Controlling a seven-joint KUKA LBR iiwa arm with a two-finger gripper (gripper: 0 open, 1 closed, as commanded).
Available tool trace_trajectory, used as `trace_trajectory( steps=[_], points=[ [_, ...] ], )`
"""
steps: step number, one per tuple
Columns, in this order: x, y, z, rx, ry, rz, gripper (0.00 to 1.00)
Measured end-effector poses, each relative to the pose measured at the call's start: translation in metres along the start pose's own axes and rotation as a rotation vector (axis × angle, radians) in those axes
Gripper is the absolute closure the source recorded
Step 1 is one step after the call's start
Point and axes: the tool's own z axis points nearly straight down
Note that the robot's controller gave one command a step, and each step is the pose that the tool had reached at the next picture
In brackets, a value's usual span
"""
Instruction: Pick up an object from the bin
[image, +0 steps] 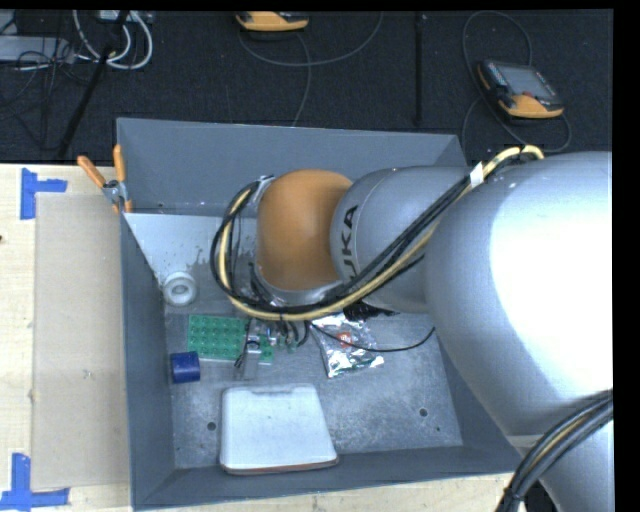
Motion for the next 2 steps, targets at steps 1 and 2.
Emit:
trace_trajectory(
  steps=[1, 2],
  points=[
    [-0.002, 0.0, -0.003, -0.001, -0.003, 0.003, 1.0],
    [-0.002, -0.005, -0.133, -0.004, -0.01, -0.009, 1.0]
  ],
)
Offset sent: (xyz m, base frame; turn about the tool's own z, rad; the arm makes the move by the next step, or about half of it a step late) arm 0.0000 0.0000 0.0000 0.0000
